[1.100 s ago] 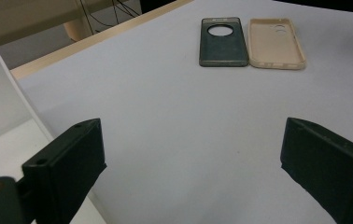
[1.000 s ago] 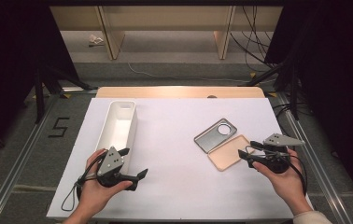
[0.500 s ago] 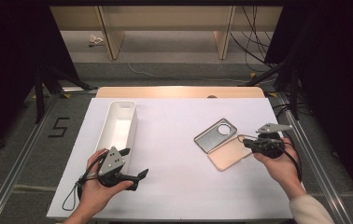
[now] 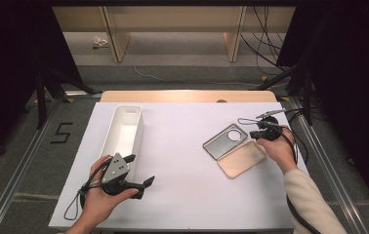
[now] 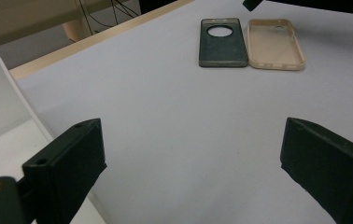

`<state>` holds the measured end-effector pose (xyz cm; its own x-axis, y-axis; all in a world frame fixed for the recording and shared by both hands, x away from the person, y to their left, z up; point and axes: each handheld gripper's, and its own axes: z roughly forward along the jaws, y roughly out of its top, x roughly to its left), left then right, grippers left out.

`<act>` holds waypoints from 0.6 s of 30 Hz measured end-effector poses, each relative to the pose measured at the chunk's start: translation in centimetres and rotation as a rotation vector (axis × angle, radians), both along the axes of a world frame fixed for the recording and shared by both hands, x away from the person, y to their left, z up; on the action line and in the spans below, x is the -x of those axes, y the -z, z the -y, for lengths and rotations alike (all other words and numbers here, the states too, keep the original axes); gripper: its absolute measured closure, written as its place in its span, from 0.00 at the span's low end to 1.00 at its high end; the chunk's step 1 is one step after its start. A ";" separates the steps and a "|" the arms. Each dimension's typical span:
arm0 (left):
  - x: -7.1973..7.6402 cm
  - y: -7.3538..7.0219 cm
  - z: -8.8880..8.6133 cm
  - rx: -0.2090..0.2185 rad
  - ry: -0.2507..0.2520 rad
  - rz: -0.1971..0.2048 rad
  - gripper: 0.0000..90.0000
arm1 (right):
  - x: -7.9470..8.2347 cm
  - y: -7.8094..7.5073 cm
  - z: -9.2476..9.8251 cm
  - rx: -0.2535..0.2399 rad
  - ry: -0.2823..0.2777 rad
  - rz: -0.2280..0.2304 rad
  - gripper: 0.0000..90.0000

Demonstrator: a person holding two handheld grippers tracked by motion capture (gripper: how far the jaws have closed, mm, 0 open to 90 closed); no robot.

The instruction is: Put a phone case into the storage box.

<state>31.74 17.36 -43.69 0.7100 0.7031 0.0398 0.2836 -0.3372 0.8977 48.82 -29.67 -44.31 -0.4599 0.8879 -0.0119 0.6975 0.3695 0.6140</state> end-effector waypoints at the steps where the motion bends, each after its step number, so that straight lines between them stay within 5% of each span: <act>1: 0.0 0.0 0.0 0.000 0.000 0.000 0.07 | 0.0 0.0 0.0 0.000 0.000 0.000 1.00; 7: 0.0 -0.1 0.0 0.000 0.001 0.002 0.07 | -1.2 0.7 0.2 -0.026 0.034 -0.025 1.00; 18: 0.0 0.0 0.0 0.000 0.002 0.000 0.07 | -1.7 1.4 -0.9 0.002 0.023 -0.054 1.00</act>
<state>31.72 17.37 -43.66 0.7111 0.7020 0.0401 0.2828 -0.3378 0.8977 50.54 -28.82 -45.66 -0.4390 0.8984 0.0104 0.7384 0.3541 0.5739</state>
